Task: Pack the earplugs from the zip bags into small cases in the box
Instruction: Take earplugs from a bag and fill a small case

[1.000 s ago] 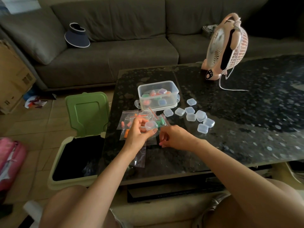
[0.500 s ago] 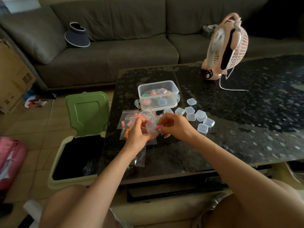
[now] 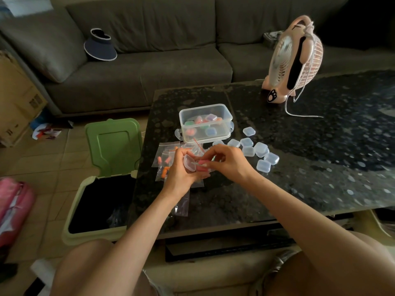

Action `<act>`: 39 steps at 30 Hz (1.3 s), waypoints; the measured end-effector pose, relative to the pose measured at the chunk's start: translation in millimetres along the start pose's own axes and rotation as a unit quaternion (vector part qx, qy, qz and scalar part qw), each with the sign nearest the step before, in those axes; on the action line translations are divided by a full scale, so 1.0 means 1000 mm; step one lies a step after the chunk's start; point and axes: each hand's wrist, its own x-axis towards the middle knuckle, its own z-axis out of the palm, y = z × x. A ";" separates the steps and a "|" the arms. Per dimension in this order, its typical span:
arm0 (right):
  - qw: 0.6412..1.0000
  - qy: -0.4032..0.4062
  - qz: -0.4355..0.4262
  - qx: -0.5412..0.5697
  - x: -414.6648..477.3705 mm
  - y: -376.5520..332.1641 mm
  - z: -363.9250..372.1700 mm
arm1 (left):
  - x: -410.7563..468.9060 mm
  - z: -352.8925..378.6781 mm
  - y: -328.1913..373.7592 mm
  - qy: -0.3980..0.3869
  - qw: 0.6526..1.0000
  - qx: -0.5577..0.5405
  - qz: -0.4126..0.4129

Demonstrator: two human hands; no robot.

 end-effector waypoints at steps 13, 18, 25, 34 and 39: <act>0.993 0.029 0.078 0.079 0.004 0.004 -0.003 | 0.000 0.003 0.001 -0.017 0.999 -0.028 0.007; 0.968 -0.086 0.157 0.178 0.000 -0.003 -0.002 | 0.002 0.002 -0.007 -0.091 0.996 -0.003 0.009; 0.959 -0.082 0.185 0.197 -0.001 -0.006 0.006 | -0.001 0.005 -0.010 -0.167 0.983 0.071 0.014; 0.931 -0.019 0.230 0.284 0.010 -0.012 0.003 | 0.021 -0.037 -0.039 0.182 0.951 0.249 -0.033; 0.945 -0.007 0.215 0.248 0.014 -0.017 0.008 | 0.012 -0.046 -0.049 0.095 0.919 0.359 -0.130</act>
